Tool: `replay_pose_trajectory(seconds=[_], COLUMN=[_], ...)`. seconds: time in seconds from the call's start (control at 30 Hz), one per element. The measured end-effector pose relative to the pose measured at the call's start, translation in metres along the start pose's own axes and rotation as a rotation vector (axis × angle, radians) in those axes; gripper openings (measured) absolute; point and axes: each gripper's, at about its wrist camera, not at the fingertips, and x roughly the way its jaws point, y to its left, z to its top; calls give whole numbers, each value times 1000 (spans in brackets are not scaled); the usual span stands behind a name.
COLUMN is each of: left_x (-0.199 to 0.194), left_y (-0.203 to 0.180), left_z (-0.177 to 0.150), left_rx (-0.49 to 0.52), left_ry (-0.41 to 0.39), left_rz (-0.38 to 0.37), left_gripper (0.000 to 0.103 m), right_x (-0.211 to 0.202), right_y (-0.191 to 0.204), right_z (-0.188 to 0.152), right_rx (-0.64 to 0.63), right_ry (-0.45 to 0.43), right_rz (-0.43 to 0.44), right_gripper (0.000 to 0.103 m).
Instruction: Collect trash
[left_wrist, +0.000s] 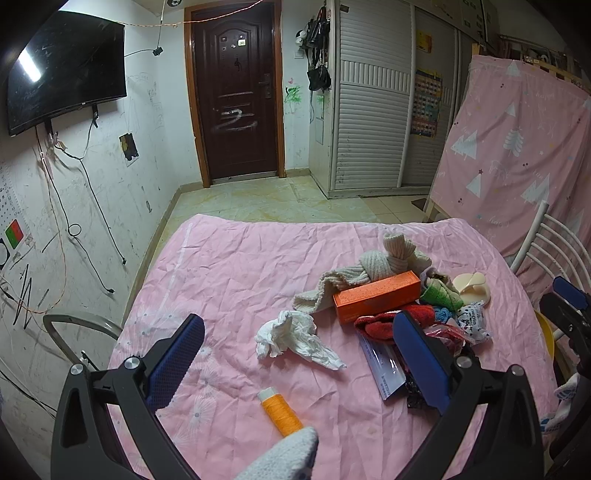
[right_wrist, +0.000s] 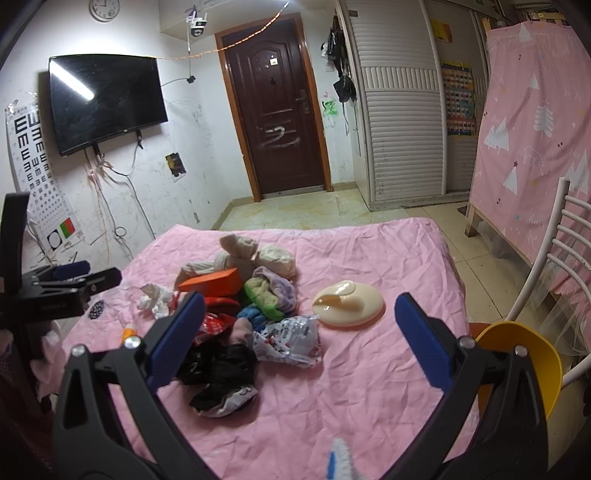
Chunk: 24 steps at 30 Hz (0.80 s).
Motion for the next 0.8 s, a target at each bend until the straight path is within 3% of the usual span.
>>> replay_pose_trajectory(seconds=[0.8], left_x=[-9], left_y=[0], left_z=[-3], left_rx=[0], left_ry=[-1], left_rz=[-5], left_gripper=[93], right_x=[-2], right_y=[2], right_z=[-2], right_rx=[-2], right_ry=[-3], right_rz=[0], right_gripper=[99])
